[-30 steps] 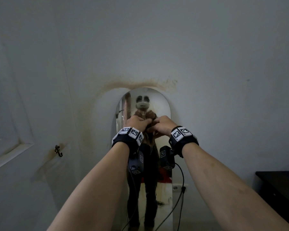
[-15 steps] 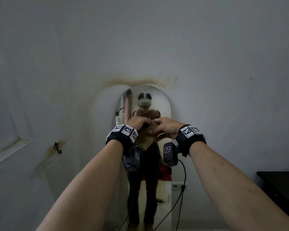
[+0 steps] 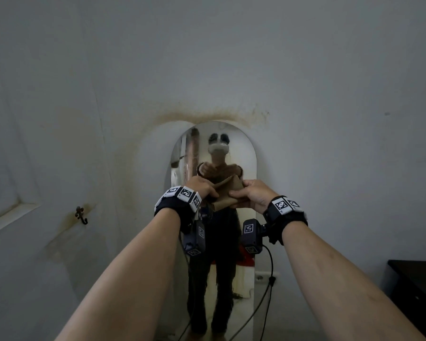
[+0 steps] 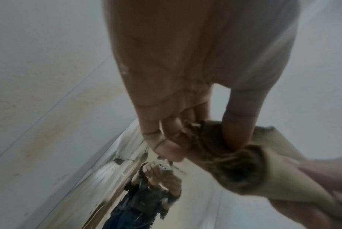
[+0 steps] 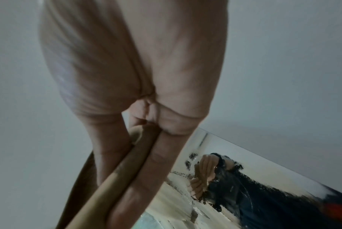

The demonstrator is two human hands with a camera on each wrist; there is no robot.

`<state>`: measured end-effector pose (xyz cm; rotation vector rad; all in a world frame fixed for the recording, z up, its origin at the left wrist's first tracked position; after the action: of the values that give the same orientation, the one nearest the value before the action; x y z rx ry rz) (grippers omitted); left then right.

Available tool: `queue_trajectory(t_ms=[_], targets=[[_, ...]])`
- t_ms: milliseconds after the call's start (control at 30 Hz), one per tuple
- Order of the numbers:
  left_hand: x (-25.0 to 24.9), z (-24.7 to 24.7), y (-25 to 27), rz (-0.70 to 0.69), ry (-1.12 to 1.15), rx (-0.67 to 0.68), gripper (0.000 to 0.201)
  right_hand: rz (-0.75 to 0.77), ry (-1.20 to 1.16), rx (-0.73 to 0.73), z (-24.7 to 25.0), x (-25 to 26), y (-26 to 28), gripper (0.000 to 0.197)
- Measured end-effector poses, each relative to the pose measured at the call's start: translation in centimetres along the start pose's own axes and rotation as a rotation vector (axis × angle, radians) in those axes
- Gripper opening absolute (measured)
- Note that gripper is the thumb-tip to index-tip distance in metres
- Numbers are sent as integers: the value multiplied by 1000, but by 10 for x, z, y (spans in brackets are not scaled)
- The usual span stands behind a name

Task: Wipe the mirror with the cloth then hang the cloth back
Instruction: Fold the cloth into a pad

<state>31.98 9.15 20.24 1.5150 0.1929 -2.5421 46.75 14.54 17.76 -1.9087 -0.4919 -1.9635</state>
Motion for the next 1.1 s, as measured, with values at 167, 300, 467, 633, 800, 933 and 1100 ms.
queue_trajectory(t_ms=[167,300,467,633,800,933,1100], targets=[[-8,-5,-20,-106,-162,98,23,-92,540,160,-4,-2,-17,37],[-21,-6,-63,-166,-273,206,24,-24,744,120,-17,33,-52,29],[-15,-3,-84,-219,-216,226,22,-89,1002,219,-32,23,-72,30],[11,13,-141,-272,-28,-5,26,-3,1026,6,-9,31,-123,17],[48,43,-180,-349,-512,-341,66,215,990,-285,32,74,-163,15],[73,57,-206,-314,-852,-435,81,566,946,-575,62,129,-199,41],[83,65,-225,-292,-878,-494,78,1007,1029,-756,55,158,-227,50]])
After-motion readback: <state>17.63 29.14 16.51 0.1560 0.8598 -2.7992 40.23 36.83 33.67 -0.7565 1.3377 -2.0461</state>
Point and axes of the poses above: each hand's wrist, its own y-axis away from the middle knuckle, its own z-axis out of the back of the hand, x = y × z, the point moved 8 cm from there along -y, towards the middle knuckle, and after that the axes turned 1 degree about z, right-handed, at the moved point
